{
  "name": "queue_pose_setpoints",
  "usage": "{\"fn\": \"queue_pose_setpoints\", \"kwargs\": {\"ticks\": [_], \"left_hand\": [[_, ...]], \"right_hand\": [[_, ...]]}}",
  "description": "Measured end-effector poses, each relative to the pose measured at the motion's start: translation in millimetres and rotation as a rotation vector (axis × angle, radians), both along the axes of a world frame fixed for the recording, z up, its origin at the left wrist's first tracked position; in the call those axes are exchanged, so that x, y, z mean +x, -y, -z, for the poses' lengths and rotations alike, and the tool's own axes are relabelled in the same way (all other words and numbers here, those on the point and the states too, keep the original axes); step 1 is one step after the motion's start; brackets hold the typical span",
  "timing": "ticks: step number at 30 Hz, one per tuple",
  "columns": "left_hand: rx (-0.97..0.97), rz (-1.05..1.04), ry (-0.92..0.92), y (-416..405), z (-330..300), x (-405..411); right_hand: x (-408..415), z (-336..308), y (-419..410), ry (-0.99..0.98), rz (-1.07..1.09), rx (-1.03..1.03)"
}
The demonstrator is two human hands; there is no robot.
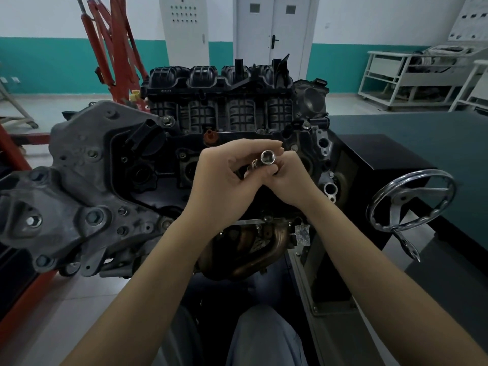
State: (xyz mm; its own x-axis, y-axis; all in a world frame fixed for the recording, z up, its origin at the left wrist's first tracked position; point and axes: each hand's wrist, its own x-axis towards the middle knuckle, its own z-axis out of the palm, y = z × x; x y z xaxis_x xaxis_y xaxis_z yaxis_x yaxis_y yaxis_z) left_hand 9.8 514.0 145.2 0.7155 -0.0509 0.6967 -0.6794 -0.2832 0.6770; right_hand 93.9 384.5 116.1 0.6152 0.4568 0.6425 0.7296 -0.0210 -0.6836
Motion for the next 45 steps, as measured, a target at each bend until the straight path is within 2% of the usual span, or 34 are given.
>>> {"fn": "queue_pose_setpoints", "kwargs": {"ticks": [3, 9, 12, 14, 20, 23, 26, 32, 37, 42, 45], "left_hand": [[0.01, 0.058, -0.028, 0, -2, -1], [-0.013, -0.08, 0.011, 3, -3, 0], [-0.045, 0.009, 0.007, 0, -1, 1], [-0.024, 0.053, 0.0, -2, 0, 1], [-0.008, -0.087, 0.022, 1, -1, -1], [-0.034, 0.007, 0.012, -1, -1, -1], [-0.023, 0.082, -0.007, -2, -1, -1], [0.033, -0.168, 0.088, 1, 0, -2], [-0.011, 0.018, 0.02, -2, 0, -3], [-0.001, -0.146, 0.02, 0, 0, -2], [-0.049, -0.094, 0.025, -1, 0, -1]], "right_hand": [[4, 2, 1, -0.006, 0.037, 0.026], [1, 1, 0, 0.007, 0.022, 0.036], [-3, -2, 0, 0.0, -0.034, -0.007], [2, 0, 3, 0.003, 0.003, 0.009], [5, 3, 2, 0.014, 0.058, 0.018], [-2, -2, 1, 0.009, -0.006, -0.011], [2, 0, 3, -0.006, 0.025, 0.004], [5, 2, 2, 0.002, 0.049, 0.022], [1, 1, 1, -0.017, 0.015, 0.004], [8, 4, 3, -0.011, 0.06, 0.025], [3, 2, 1, 0.015, 0.027, 0.012]]}}
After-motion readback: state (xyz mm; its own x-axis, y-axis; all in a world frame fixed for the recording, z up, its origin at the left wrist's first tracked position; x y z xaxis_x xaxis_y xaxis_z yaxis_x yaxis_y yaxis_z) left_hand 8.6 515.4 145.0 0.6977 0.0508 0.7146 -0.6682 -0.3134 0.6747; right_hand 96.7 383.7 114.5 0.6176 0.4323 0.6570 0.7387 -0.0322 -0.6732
